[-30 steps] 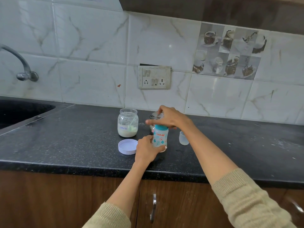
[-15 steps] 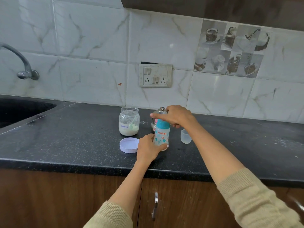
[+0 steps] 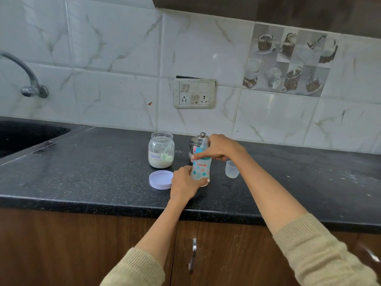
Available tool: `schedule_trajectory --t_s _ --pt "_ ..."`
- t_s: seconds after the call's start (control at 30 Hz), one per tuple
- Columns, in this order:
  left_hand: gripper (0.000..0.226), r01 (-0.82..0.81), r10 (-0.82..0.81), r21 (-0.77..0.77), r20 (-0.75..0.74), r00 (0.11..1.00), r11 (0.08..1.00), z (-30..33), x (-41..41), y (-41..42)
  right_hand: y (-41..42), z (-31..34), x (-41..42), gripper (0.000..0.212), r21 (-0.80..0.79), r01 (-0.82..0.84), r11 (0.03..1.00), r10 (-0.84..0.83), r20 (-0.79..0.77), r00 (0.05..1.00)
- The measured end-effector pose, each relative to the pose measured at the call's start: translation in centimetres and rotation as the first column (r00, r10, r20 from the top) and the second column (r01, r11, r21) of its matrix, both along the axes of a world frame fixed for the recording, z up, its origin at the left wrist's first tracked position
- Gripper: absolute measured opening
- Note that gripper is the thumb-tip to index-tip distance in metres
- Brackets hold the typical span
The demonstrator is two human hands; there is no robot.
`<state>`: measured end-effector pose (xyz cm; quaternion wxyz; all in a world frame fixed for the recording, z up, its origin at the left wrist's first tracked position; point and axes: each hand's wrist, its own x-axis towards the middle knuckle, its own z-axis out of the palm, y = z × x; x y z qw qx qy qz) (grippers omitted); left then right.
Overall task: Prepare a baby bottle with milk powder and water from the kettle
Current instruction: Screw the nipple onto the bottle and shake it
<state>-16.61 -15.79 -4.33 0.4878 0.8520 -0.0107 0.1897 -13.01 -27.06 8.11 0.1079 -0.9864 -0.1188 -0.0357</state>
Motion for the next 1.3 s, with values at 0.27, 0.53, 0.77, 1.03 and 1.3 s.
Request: schedule_trajectory --t_s 0.27,0.53,0.77,1.03,1.3 --pt "0.059 -0.006 0.006 0.005 -0.003 1.0 1.0 0.0 0.1 0.0 0.2 -0.9 0.0 0.054 0.033 0.057 0.998 -0.06 0.12 0.991" --pt "0.056 0.009 -0.009 -0.016 0.015 1.0 1.0 -0.1 0.0 0.0 1.5 -2.4 -0.7 0.062 -0.032 0.287 0.957 -0.267 0.275 0.923" --pt "0.055 -0.017 0.017 -0.01 0.008 1.0 1.0 -0.3 0.2 -0.1 3.4 -2.5 -1.3 0.054 -0.032 0.462 0.886 -0.447 0.201 0.872" --pt "0.056 -0.068 0.067 0.018 0.023 0.997 0.998 -0.4 0.4 -0.2 4.5 -3.4 -1.1 0.052 -0.002 0.557 0.831 -0.538 0.252 0.804" --pt "0.057 -0.013 0.013 0.009 0.015 1.0 1.0 -0.1 0.1 0.1 0.5 -4.7 -2.2 0.094 0.057 0.357 0.932 -0.362 0.17 0.917"
